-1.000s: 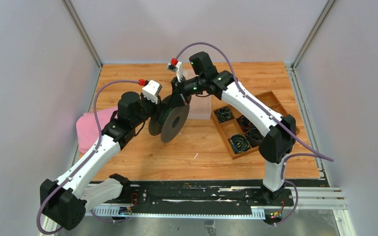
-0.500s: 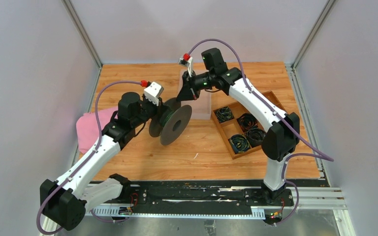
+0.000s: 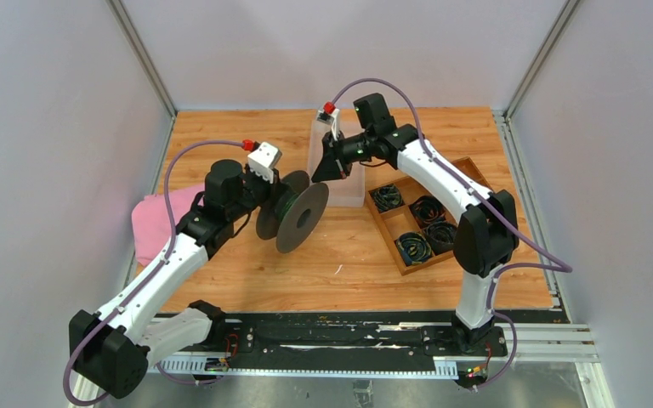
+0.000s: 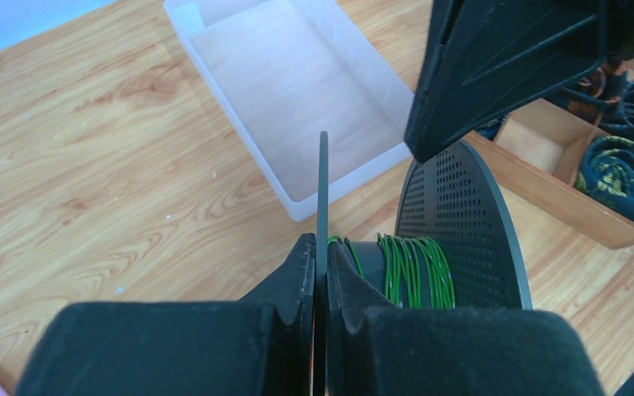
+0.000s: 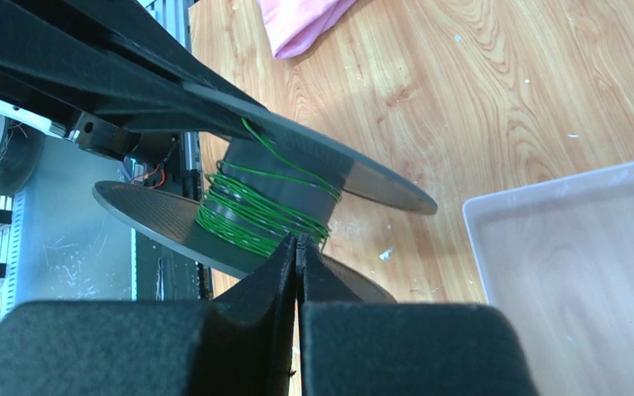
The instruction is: Wrap the cables
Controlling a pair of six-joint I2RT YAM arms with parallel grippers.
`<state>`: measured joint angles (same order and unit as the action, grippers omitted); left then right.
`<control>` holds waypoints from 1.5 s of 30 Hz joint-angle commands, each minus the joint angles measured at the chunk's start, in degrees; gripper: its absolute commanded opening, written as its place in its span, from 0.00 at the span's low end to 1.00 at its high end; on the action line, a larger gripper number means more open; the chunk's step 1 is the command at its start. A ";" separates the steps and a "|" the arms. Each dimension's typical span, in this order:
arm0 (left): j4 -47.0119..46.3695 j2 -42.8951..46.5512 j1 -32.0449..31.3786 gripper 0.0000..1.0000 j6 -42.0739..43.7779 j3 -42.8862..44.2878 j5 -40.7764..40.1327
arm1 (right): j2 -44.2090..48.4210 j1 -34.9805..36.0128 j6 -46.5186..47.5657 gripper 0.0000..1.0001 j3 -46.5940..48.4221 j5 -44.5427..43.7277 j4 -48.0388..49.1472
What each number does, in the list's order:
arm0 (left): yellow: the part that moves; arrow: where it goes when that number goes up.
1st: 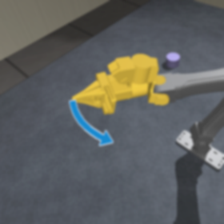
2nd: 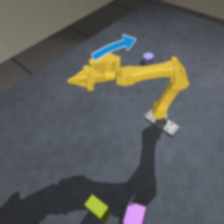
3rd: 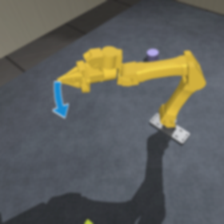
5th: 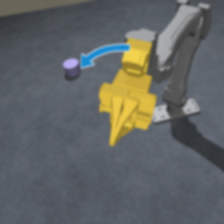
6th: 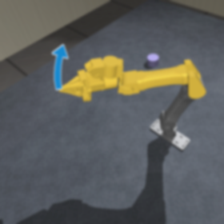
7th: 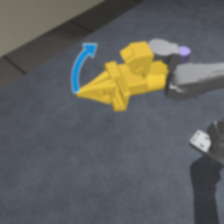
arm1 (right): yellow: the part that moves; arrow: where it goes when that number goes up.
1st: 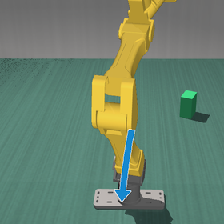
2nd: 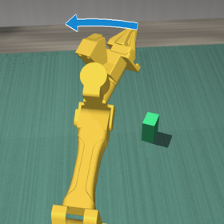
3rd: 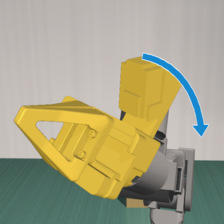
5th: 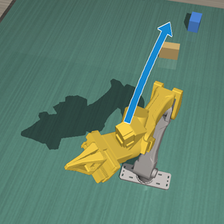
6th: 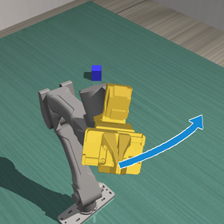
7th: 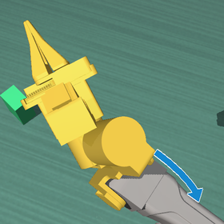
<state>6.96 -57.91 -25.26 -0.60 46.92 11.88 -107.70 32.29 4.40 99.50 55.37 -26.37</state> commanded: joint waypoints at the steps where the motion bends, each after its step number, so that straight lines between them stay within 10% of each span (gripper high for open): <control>1: -1.91 0.67 0.79 0.00 -2.27 1.88 -5.38 | 2.39 -2.46 -0.70 0.04 -2.93 -0.04 3.48; 12: 7.59 -3.61 4.16 0.00 -15.01 10.35 -26.76 | 8.87 -2.58 -19.15 0.51 -21.21 -7.62 26.63; 28: 13.68 -9.59 13.99 0.00 -34.24 14.65 -25.48 | 0.39 9.38 -27.00 0.54 -38.75 -8.22 58.51; 45: 13.83 -7.72 16.41 0.00 -40.60 13.26 -20.15 | -4.59 13.26 -25.22 0.53 -37.60 -11.79 57.34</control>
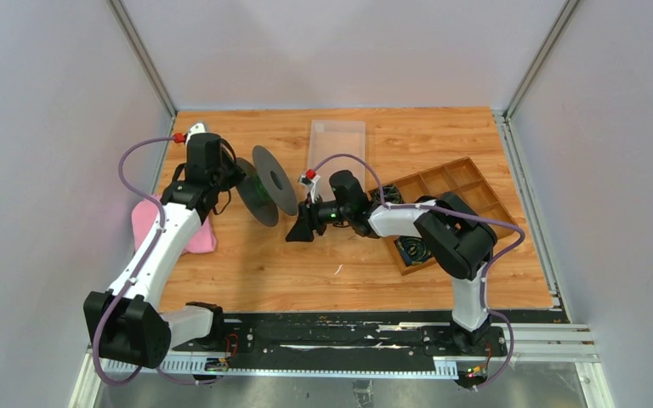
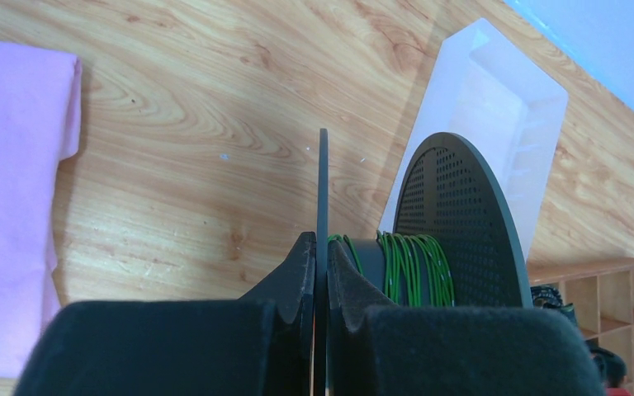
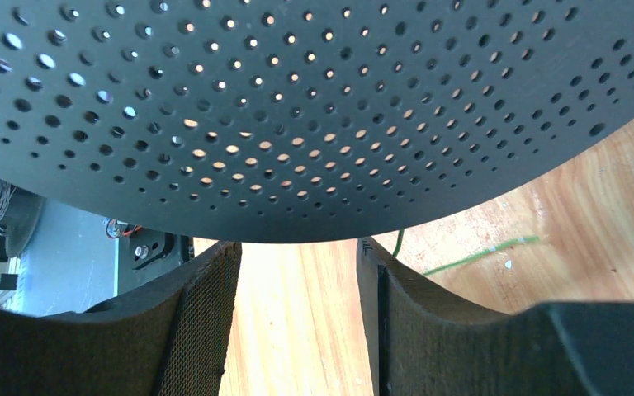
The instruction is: Wrap the cables
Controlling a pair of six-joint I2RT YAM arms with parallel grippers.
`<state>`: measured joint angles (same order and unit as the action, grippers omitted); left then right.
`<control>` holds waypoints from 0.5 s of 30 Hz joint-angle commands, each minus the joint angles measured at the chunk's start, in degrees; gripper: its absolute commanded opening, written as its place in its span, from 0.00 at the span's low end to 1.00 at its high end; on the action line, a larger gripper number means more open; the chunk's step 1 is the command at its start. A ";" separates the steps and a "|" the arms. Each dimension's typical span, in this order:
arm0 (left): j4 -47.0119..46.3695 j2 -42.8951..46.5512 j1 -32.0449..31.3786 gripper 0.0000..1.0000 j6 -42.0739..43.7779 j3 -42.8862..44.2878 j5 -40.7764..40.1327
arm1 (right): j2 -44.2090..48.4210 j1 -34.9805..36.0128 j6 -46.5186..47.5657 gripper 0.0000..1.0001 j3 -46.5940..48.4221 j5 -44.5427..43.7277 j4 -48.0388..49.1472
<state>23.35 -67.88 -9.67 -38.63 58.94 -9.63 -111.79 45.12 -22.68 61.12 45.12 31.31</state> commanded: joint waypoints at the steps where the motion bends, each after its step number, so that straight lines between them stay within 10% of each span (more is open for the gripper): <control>1: -2.61 2.37 0.94 0.00 -2.54 1.12 1.49 | -0.39 0.38 2.49 0.53 0.76 -2.01 -0.82; 15: -3.61 3.19 2.27 0.00 -2.55 0.17 2.81 | 9.12 -0.80 19.77 0.51 -1.49 1.40 -12.90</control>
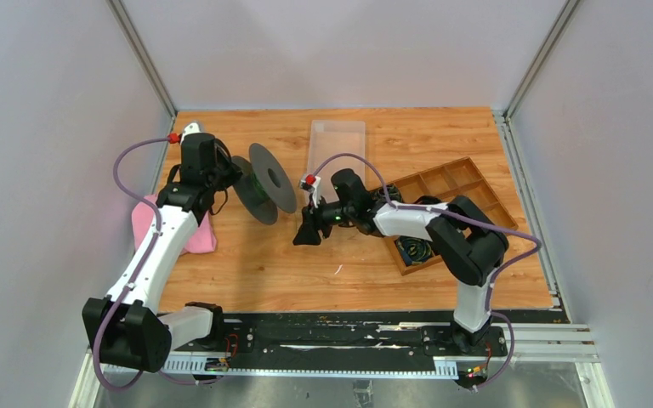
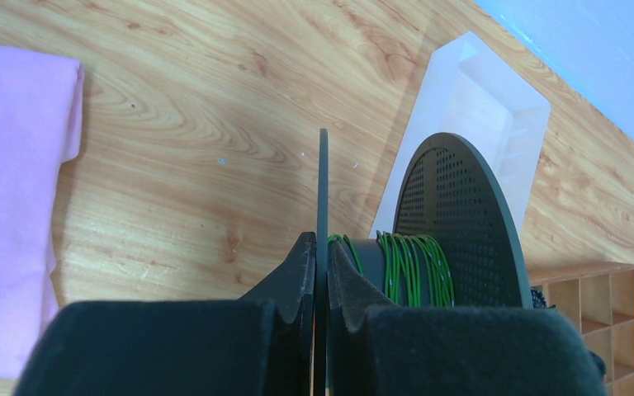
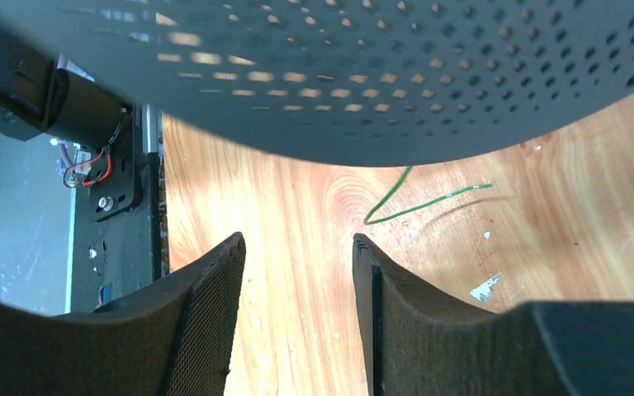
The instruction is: Wrap the cables
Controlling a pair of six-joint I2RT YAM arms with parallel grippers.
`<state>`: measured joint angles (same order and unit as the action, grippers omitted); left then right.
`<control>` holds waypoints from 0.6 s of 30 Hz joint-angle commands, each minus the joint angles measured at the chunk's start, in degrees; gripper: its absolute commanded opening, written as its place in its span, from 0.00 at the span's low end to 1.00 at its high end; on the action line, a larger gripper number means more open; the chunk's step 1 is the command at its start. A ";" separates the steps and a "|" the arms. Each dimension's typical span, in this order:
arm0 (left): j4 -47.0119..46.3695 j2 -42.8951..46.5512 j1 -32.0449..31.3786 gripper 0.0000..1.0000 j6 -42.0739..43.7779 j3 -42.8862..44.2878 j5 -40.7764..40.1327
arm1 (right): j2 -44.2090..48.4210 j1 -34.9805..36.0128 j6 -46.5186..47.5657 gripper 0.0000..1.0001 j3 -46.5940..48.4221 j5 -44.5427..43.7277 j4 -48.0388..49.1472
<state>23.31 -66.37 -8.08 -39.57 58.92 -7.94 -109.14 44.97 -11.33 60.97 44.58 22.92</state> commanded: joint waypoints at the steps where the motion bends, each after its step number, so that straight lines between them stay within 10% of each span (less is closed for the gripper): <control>1: -3.69 1.65 0.69 0.00 -1.74 0.14 1.40 | 7.57 -0.60 9.19 0.51 -2.01 1.02 -5.02; 18: -3.97 1.98 0.78 0.00 -3.99 -0.13 6.07 | 2.18 -2.62 4.39 0.54 -1.97 -5.90 2.48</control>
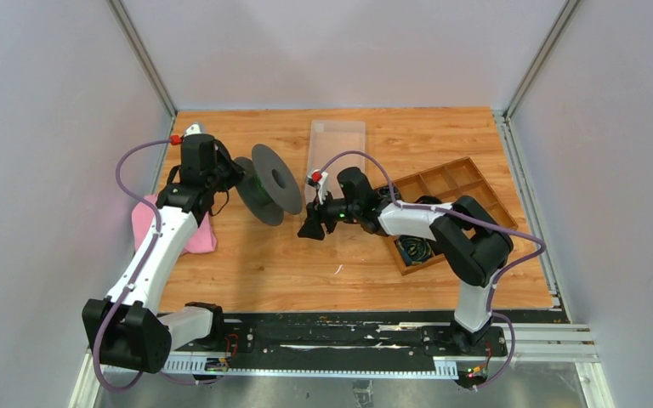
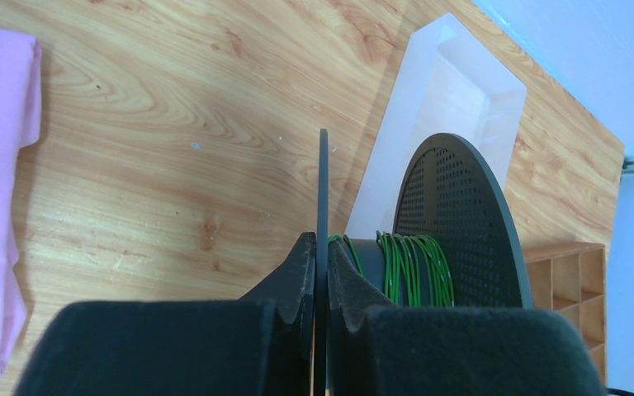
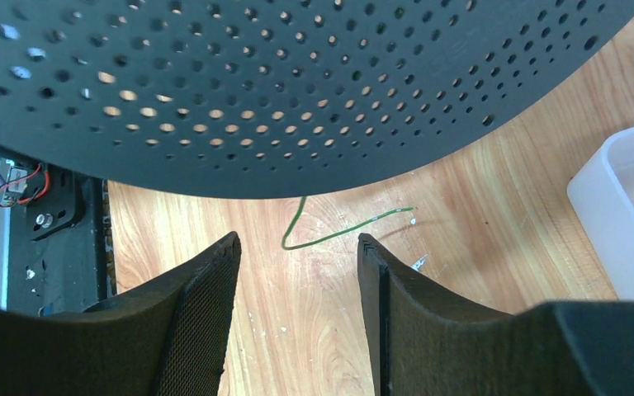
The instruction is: Wrap the cables
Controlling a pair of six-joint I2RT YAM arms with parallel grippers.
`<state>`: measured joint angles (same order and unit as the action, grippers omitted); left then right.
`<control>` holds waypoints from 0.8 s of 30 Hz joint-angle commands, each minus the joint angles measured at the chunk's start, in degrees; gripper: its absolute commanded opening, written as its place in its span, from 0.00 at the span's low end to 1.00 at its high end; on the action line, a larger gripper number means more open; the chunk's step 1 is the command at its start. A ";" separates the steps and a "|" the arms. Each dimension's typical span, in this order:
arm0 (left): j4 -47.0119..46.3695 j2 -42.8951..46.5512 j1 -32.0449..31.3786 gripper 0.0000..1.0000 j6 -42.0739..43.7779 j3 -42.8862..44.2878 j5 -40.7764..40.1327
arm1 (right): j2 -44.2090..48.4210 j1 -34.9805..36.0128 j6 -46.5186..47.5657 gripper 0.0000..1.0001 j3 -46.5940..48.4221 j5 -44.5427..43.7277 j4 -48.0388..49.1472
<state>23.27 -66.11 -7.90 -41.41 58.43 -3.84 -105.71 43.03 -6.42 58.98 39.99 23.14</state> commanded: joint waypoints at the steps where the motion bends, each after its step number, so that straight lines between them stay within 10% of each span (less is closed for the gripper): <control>1: -3.86 1.82 0.61 0.00 -2.25 0.30 2.11 | -1.52 -0.71 -0.48 0.54 0.07 -1.19 2.26; 17: -4.03 2.11 1.11 0.00 -3.27 0.39 3.03 | -5.09 -0.06 -5.27 0.38 -0.48 1.82 7.18; 24: -4.14 2.31 2.21 0.00 -3.59 0.18 3.14 | -4.77 0.00 -5.23 0.10 -0.43 2.97 5.62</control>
<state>23.24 -65.82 -6.81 -43.18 58.37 -1.85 -110.39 42.98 -11.40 59.09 41.47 28.84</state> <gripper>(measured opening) 0.070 0.181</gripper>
